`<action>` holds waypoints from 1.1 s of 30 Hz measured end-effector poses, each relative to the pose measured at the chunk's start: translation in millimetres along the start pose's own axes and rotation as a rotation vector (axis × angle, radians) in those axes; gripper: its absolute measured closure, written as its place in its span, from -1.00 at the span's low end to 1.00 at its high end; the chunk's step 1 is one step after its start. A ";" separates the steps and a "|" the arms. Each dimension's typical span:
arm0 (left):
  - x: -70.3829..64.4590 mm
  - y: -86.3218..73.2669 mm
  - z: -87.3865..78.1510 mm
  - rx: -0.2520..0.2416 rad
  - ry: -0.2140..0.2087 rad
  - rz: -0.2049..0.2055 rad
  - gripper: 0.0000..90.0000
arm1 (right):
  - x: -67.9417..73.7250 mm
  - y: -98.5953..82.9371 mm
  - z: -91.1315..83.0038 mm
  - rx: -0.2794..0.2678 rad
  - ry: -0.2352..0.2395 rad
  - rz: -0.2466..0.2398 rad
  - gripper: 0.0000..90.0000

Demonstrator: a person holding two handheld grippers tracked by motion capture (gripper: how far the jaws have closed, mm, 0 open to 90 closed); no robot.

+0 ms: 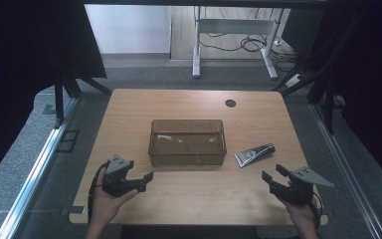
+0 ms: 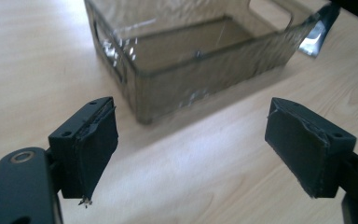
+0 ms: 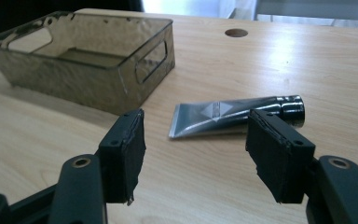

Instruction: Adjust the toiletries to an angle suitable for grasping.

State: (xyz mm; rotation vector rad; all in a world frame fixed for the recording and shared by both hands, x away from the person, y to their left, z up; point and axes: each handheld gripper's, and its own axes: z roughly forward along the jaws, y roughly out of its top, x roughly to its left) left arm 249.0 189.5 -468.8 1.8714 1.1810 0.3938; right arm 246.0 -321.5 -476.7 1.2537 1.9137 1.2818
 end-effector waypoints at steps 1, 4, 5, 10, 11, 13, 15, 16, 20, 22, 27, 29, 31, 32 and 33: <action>2.5 -3.0 -1.3 -0.008 -0.005 -0.019 -0.60 | -2.7 -0.7 0.3 -0.006 0.010 0.009 -0.13; 7.2 -8.3 -2.6 -0.034 -0.013 -0.062 -0.54 | -6.5 1.0 4.6 -0.019 0.025 0.036 -0.07; 9.6 -9.5 -0.4 -0.034 -0.030 -0.075 -0.54 | -5.9 2.6 8.2 -0.024 0.026 0.037 -0.06; 9.1 -3.2 8.9 -0.002 -0.030 -0.028 -0.55 | 8.6 9.9 19.9 0.016 0.026 -0.073 0.04; 8.3 -2.4 7.8 -0.004 -0.026 -0.028 -0.55 | 9.7 9.8 19.9 0.013 0.028 -0.074 0.07; 4.8 -3.5 2.6 -0.002 -0.009 -0.018 -0.54 | 10.8 7.0 19.6 0.019 0.028 -0.045 0.18; 2.0 -4.6 -0.2 0.008 -0.002 -0.005 -0.54 | 11.2 4.8 19.6 0.021 0.040 -0.039 0.25; 2.0 -4.6 -0.2 0.008 -0.002 -0.005 -0.54 | 12.2 4.5 19.4 0.024 0.045 -0.046 0.28; -2.6 -6.4 -5.1 0.030 0.003 0.018 -0.54 | 15.6 5.6 18.3 0.023 0.064 -0.068 0.42; -3.7 -8.0 -9.9 0.031 0.000 0.020 -0.54 | 17.1 8.4 15.5 0.030 0.077 -0.089 0.59; -0.6 -11.8 -14.0 0.035 0.016 0.017 -0.53 | 13.5 12.4 17.7 0.043 0.094 -0.099 0.88; 2.4 -13.5 -15.7 0.032 0.019 0.007 -0.53 | 11.6 14.6 24.9 0.053 0.100 -0.098 0.96; 4.3 -14.5 -16.5 0.029 0.014 -0.005 -0.53 | 12.1 16.7 30.4 0.058 0.106 -0.099 0.99; 4.3 -14.5 -16.5 0.029 0.014 -0.005 -0.53 | 12.6 18.9 33.4 0.065 0.106 -0.104 0.99; 5.0 -15.3 -16.6 0.026 0.014 -0.014 -0.53 | 13.7 22.0 36.4 0.067 0.106 -0.105 0.99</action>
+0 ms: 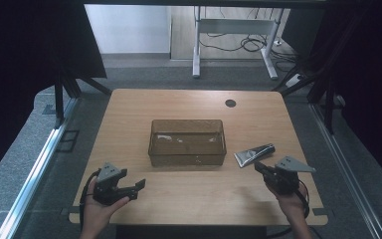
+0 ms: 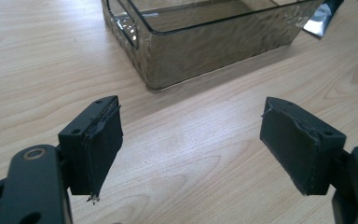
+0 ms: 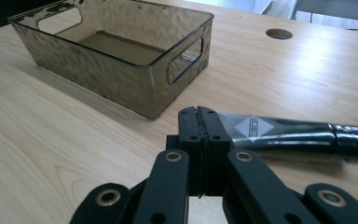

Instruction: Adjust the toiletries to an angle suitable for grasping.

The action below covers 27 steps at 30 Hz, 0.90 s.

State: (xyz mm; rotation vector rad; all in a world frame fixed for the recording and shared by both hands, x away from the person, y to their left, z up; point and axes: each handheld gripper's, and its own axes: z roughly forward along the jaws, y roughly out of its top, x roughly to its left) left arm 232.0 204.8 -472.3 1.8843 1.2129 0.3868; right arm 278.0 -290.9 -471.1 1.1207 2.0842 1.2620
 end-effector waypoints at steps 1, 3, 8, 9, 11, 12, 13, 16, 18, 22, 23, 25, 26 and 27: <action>0.3 -0.4 0.2 0.000 -0.002 -0.005 -0.53 | 0.0 0.0 0.0 0.000 0.000 0.000 0.99; -0.3 0.5 1.4 -0.002 -0.006 -0.005 -0.53 | 2.5 16.4 11.0 0.011 -0.008 -0.036 0.99; -3.8 1.5 4.2 0.006 -0.032 0.013 -0.53 | 4.0 43.0 33.1 0.048 -0.010 -0.067 0.99; -3.8 1.5 4.2 0.006 -0.032 0.013 -0.53 | 4.0 43.0 33.1 0.048 -0.010 -0.067 0.99; -3.1 1.5 4.0 0.005 -0.033 0.010 -0.53 | 3.9 55.2 46.1 0.063 -0.023 -0.082 1.00; -2.4 1.6 3.7 0.003 -0.032 0.007 -0.53 | 3.5 58.4 50.0 0.067 -0.026 -0.084 1.00; -1.7 1.7 3.5 0.002 -0.034 0.005 -0.53 | 3.5 58.4 50.0 0.067 -0.026 -0.084 1.00; 0.4 1.6 5.0 0.003 -0.040 0.000 -0.53 | -0.8 67.7 64.0 0.091 -0.037 -0.082 1.00; 0.7 1.4 5.7 0.003 -0.041 -0.002 -0.53 | -4.3 70.9 71.6 0.109 -0.051 -0.089 1.00; 0.3 1.6 4.7 -0.018 -0.035 -0.011 -0.51 | -11.0 73.3 84.5 0.139 -0.059 -0.069 1.00; 0.3 1.6 4.7 -0.018 -0.035 -0.011 -0.51 | -12.5 73.7 87.6 0.148 -0.056 -0.056 1.00; 1.2 1.6 3.0 -0.019 -0.033 -0.013 -0.51 | -14.4 74.8 92.9 0.164 -0.075 -0.057 1.00; 1.2 1.6 3.0 -0.019 -0.033 -0.013 -0.51 | -14.4 74.8 92.9 0.164 -0.075 -0.057 1.00; 1.9 1.5 2.4 -0.021 -0.032 -0.016 -0.51 | -15.1 75.5 94.3 0.158 -0.084 -0.066 1.00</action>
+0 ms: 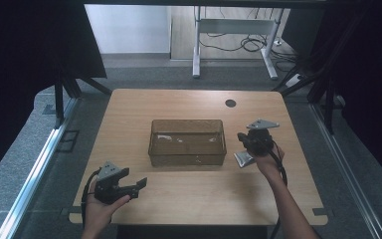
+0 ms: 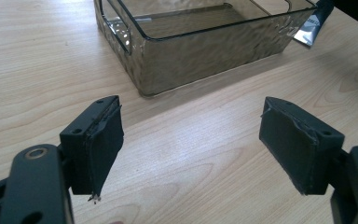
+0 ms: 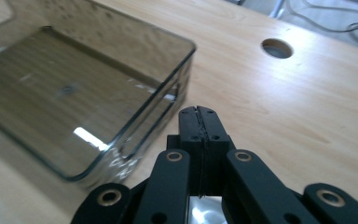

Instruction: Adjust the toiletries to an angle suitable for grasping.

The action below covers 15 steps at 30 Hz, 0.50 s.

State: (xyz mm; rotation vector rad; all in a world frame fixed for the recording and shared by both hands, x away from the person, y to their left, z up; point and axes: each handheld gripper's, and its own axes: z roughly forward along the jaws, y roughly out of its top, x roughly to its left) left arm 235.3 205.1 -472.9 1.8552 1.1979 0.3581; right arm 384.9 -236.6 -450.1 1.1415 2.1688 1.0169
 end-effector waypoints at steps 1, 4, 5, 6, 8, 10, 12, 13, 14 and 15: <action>0.5 -0.1 -0.3 0.001 0.000 -0.002 -0.51 | -1.8 1.9 1.2 -0.009 -0.009 0.006 1.00; 1.6 -0.4 -0.5 0.005 0.002 -0.005 -0.51 | -4.2 2.2 3.6 0.001 -0.008 0.017 1.00; 1.5 -0.4 -0.4 0.006 0.001 -0.005 -0.51 | -5.1 1.7 5.5 0.008 -0.009 0.023 1.00; 1.2 -0.4 -0.3 0.007 -0.001 -0.004 -0.52 | -6.4 -0.6 9.6 0.028 -0.010 0.024 1.00; -0.2 -0.1 -0.9 0.010 -0.002 0.002 -0.52 | -6.9 -2.3 11.7 0.038 -0.009 0.026 1.00; -0.7 0.2 -2.4 0.007 -0.007 0.007 -0.52 | -8.9 -7.3 17.8 0.060 -0.006 0.041 1.00; -0.2 0.5 -2.9 0.005 -0.004 0.005 -0.52 | -9.2 -9.0 20.0 0.065 -0.008 0.044 1.00; 0.4 0.2 -2.2 0.009 -0.005 0.006 -0.52 | -8.3 -13.0 26.1 0.088 -0.005 0.041 1.00; 0.5 0.0 -1.5 0.011 -0.004 0.006 -0.52 | -7.5 -14.4 28.1 0.096 -0.004 0.038 1.00; 0.5 0.0 -1.5 0.011 -0.004 0.006 -0.52 | -7.5 -14.4 28.1 0.096 -0.004 0.038 1.00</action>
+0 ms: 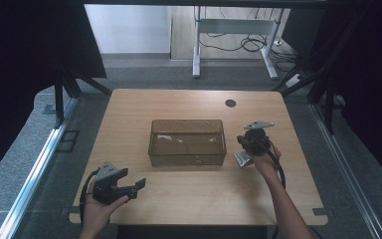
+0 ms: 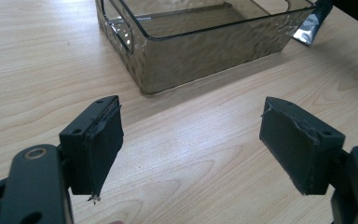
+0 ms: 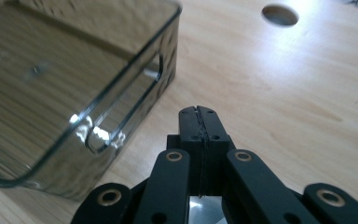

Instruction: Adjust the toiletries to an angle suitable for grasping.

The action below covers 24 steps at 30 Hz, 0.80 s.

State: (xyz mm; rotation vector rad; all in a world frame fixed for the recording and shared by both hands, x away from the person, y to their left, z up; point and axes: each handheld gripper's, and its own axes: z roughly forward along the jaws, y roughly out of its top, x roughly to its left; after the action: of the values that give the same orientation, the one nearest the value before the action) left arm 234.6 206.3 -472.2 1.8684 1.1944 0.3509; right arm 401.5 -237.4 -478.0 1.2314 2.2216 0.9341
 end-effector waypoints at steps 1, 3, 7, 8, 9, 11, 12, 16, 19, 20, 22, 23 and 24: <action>0.2 -0.2 0.7 0.002 0.000 0.000 -0.52 | 1.3 -1.6 2.8 0.007 0.000 -0.001 1.00; 0.2 -0.6 1.7 0.006 0.000 -0.001 -0.52 | 3.0 -5.1 8.4 0.025 0.001 -0.007 1.00; -0.3 -0.6 1.7 0.005 -0.003 0.001 -0.52 | 4.5 -13.0 20.8 0.070 -0.002 -0.012 1.00; -0.5 -0.4 1.6 0.005 -0.004 0.002 -0.52 | 5.3 -15.1 23.6 0.081 -0.003 -0.013 1.00; -0.8 -0.4 1.6 0.004 -0.003 0.001 -0.52 | 6.3 -16.8 25.7 0.090 -0.005 -0.017 1.00; -0.9 -0.6 2.5 0.005 -0.004 0.004 -0.52 | 9.8 -18.9 28.9 0.106 -0.008 -0.035 1.00; -1.0 -0.7 3.2 0.008 -0.005 0.003 -0.52 | 10.8 -19.4 29.9 0.110 -0.013 -0.044 1.00; -0.4 -1.3 5.2 0.014 -0.013 0.002 -0.52 | 10.1 -21.9 32.9 0.120 -0.015 -0.044 1.00; 0.3 -1.5 5.1 0.014 -0.010 0.001 -0.52 | 10.4 -23.0 35.0 0.123 -0.018 -0.051 1.00; 0.3 -1.5 5.1 0.014 -0.010 0.001 -0.52 | 10.4 -23.0 35.0 0.123 -0.018 -0.051 1.00; 0.8 -1.7 4.6 0.014 -0.007 0.000 -0.52 | 9.9 -23.4 36.1 0.121 -0.021 -0.044 1.00; 1.3 -1.8 4.0 0.013 -0.006 -0.001 -0.52 | 9.3 -23.8 36.9 0.124 -0.020 -0.043 1.00; 1.3 -1.8 4.0 0.013 -0.006 -0.001 -0.52 | 9.3 -23.8 36.9 0.124 -0.020 -0.043 1.00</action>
State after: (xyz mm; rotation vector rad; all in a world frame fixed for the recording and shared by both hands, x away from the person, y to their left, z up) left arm 236.7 205.6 -476.2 1.8789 1.1960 0.3371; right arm 407.0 -225.6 -521.0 1.2353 2.3106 0.7741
